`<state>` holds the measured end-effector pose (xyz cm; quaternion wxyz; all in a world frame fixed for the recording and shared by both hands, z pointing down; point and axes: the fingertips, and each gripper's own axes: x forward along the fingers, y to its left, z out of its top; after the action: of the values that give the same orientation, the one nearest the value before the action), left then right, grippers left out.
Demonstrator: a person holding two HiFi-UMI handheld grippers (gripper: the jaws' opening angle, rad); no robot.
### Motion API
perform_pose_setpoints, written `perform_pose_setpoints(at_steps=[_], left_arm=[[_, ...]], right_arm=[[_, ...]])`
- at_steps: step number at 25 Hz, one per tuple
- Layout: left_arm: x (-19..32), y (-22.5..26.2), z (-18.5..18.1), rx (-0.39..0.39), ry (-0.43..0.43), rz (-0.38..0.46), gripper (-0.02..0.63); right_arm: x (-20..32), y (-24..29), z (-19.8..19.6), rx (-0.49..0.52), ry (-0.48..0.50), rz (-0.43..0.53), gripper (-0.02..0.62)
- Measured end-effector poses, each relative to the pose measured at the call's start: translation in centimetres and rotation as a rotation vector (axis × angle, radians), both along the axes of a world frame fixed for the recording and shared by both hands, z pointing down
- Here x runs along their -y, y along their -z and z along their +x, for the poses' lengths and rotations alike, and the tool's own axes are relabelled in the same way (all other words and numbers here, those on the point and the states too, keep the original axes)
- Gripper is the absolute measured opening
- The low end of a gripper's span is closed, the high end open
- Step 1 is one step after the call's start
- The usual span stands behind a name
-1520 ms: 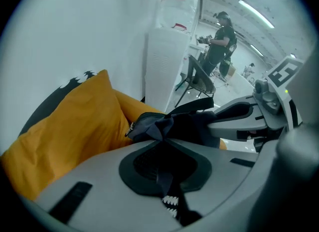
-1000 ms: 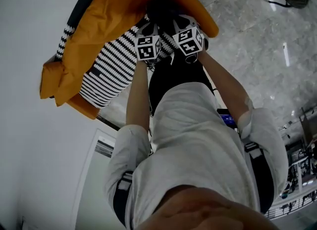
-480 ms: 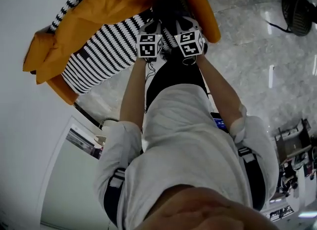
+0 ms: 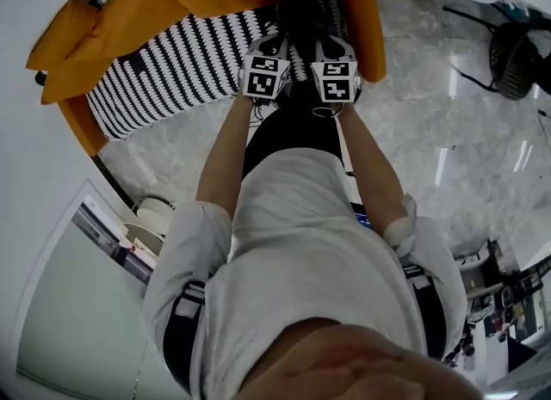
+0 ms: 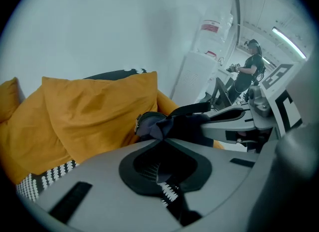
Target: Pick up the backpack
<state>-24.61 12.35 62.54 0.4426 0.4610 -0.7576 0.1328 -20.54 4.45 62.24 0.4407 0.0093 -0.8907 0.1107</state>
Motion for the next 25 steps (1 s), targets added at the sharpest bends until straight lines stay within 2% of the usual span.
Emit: perform_pose_setpoints(at_steps=[11, 25], left_arm=[[-3.6, 3.3, 0.7, 0.011, 0.076, 0.057, 0.02], [-8.0, 5.8, 2.9, 0.046, 0.113, 0.096, 0.02]], right_arm=[[-2.9, 1.4, 1.4, 0.032, -0.073, 0.047, 0.074], [-7.2, 4.0, 4.2, 0.06, -0.074, 0.077, 0.072]])
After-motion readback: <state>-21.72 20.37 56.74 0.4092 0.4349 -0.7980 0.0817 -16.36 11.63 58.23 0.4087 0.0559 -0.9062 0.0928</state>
